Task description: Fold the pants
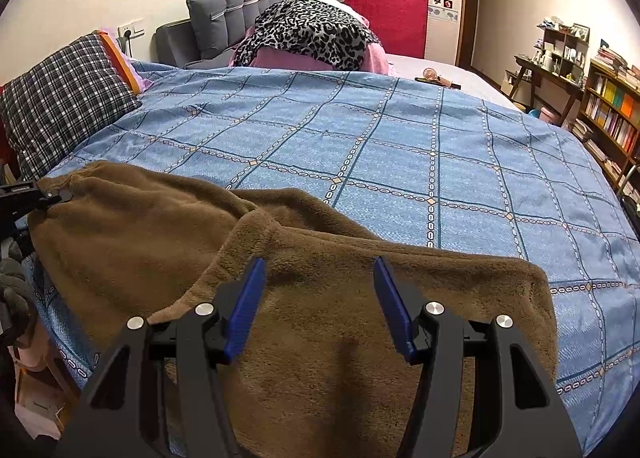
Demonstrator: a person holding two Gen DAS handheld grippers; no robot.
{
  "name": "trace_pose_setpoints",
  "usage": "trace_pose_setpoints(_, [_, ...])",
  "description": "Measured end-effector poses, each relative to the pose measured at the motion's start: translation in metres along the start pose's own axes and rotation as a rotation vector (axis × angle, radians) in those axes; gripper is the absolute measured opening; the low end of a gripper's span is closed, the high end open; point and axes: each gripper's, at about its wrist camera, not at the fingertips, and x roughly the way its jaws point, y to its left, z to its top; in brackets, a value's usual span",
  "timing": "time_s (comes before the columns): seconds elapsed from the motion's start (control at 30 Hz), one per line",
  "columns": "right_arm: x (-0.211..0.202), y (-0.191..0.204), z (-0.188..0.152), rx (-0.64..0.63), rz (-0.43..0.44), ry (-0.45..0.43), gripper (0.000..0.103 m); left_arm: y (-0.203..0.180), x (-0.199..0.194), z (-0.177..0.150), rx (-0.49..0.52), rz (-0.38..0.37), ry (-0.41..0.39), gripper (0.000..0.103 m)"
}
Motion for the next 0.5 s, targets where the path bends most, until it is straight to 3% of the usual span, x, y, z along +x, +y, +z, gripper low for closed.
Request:
trace_pose_setpoints(0.23, [-0.008,-0.014,-0.001,0.038,-0.007,-0.022,0.058,-0.053,-0.015,-0.004,0.139,-0.048,-0.030,0.020])
trace_pose_setpoints(0.5, [-0.016,-0.035,-0.011,0.110,-0.006,-0.032,0.058,-0.145,-0.025,-0.030,0.332,-0.141,-0.025,0.019])
